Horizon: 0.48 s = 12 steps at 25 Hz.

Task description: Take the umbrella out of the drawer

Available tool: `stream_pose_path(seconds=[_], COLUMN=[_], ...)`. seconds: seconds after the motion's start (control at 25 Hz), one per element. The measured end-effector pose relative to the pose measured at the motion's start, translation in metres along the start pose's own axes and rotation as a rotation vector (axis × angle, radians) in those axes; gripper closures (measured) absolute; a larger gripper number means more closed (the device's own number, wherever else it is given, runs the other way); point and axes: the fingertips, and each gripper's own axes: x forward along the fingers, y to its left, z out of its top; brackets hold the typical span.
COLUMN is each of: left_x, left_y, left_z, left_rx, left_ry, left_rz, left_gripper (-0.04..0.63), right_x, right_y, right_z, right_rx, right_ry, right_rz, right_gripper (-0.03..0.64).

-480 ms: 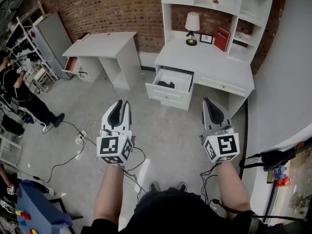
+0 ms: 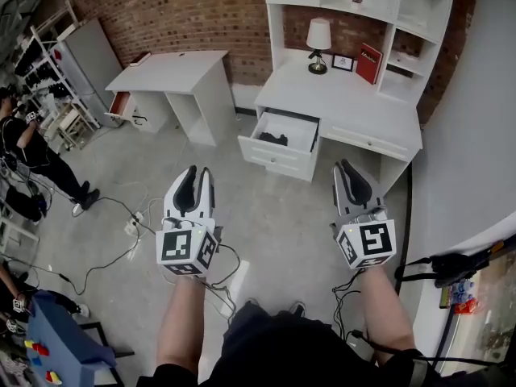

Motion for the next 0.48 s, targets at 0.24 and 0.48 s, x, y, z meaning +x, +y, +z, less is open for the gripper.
stream_pose_path(seconds=[0.24, 0.48], left_x=[0.005, 0.029], left_y=[0.013, 0.051], left_z=[-0.004, -0.022], left_rx=[-0.010, -0.009], left_ry=[0.008, 0.016], left_rz=[0.013, 0.020], left_gripper=[0.348, 0.345], right_x=[0.010, 0.045], right_y=[-0.015, -0.017], right_z=[-0.017, -0.031], right_rx=[0.031, 0.031], right_ry=[0.035, 0.058], right_rz=[-0.007, -0.028], right_gripper=[0.407, 0.399])
